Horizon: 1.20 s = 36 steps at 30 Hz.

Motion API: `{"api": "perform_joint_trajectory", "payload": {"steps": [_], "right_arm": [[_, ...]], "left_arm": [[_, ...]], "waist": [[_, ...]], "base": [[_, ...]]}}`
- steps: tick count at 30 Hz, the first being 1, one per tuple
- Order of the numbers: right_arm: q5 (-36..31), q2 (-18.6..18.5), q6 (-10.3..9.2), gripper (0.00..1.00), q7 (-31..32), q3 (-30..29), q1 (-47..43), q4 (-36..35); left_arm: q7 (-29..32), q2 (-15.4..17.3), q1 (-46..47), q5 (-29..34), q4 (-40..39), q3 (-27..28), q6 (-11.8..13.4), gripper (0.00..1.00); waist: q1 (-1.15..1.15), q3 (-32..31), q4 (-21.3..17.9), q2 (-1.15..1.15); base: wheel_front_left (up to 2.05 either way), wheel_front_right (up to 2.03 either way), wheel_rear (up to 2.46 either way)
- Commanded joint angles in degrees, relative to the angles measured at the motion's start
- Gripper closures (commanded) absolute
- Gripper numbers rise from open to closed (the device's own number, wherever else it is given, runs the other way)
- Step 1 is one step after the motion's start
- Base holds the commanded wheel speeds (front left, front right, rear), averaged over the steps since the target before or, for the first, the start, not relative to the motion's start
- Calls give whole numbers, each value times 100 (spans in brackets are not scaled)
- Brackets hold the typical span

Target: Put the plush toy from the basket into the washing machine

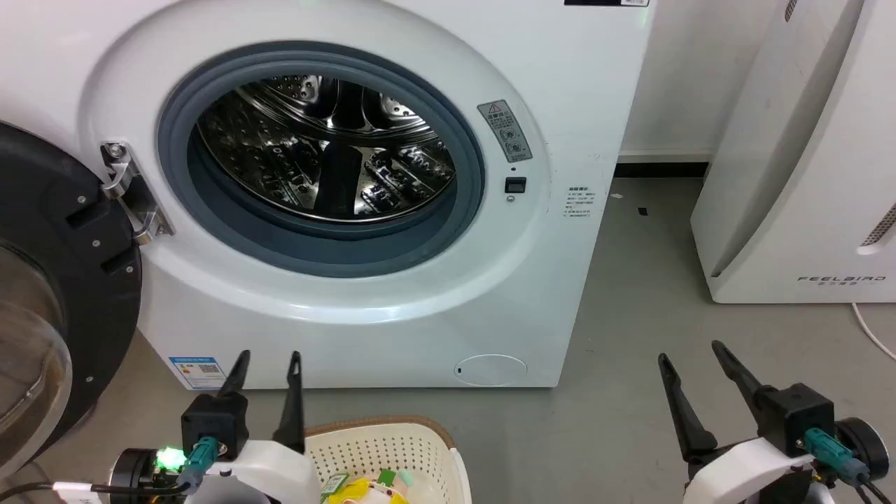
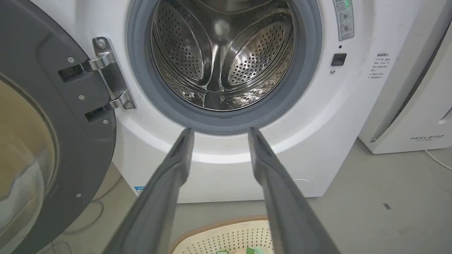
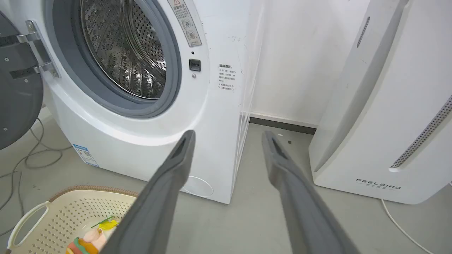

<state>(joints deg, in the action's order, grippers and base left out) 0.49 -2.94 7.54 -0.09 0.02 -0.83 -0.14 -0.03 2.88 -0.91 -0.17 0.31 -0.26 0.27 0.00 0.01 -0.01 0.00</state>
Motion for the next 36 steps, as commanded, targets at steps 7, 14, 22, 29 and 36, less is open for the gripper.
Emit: {"api": "perform_joint_trajectory", "payload": {"steps": [7,14,22,29,36], "right_arm": [[54,0,0,0,-103,-34,-10,-34],[35,1,-1,0,-186,-69,-1,-80],[14,1,-1,0,-282,-97,28,-113],[-11,1,-1,0,-353,-116,84,-145],[-38,2,-2,0,-437,-155,158,-207]], "left_arm": [[-103,0,0,-48,51,-42,34,0],[-187,0,18,-89,110,-84,54,0],[-283,0,92,-131,276,-144,50,0],[-355,0,210,-165,480,-190,31,0],[-439,9,414,-182,858,-233,-12,0]], "waist": [[0,17,-2,0],[0,76,-8,0],[0,226,-31,0],[0,399,-54,0],[0,653,-92,0]], "base": [[0,0,0],[0,0,0],[0,0,0],[0,0,0],[0,0,0]]}}
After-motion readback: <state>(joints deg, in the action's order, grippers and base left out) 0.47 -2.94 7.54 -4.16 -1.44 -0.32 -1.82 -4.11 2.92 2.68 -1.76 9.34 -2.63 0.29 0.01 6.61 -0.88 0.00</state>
